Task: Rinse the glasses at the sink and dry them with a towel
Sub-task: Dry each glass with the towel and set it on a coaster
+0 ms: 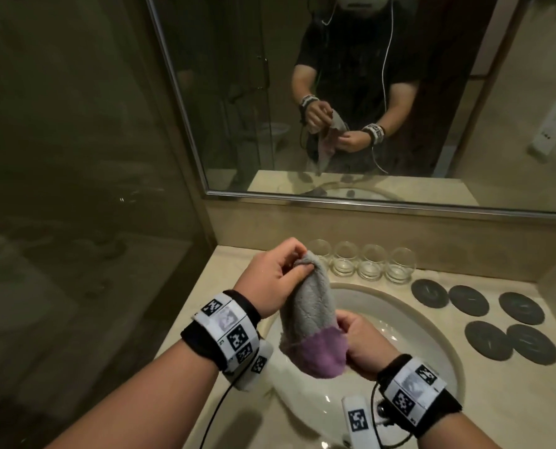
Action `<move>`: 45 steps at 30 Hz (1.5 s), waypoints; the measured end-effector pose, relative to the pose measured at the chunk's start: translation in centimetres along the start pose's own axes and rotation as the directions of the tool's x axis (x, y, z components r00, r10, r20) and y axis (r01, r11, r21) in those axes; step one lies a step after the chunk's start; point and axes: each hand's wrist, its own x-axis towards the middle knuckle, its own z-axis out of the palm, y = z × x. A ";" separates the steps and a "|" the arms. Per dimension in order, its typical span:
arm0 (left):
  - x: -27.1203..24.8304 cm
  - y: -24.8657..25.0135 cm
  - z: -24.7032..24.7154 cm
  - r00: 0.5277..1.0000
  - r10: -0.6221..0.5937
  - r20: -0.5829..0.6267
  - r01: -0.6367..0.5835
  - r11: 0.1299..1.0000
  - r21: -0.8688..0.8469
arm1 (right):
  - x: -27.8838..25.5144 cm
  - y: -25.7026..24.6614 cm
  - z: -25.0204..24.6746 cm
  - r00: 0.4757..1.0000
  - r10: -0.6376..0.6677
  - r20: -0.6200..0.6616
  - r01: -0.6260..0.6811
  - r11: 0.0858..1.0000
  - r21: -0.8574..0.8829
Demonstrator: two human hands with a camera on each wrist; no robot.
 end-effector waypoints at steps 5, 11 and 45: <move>0.3 2.9 0.1 0.978 0.209 -0.010 -0.205 0.966 0.160 | 0.3 1.4 -0.6 0.968 -0.228 -0.109 0.216 0.970 -0.107; 0.8 2.6 0.7 0.994 0.066 0.082 -0.081 0.978 0.193 | 0.0 1.4 -0.7 0.954 -0.269 -0.131 0.220 0.927 -0.302; -4.7 -16.7 0.7 0.562 -0.810 -0.168 0.827 0.558 0.075 | -0.9 -1.2 -0.3 0.978 0.014 -0.209 0.127 0.750 0.649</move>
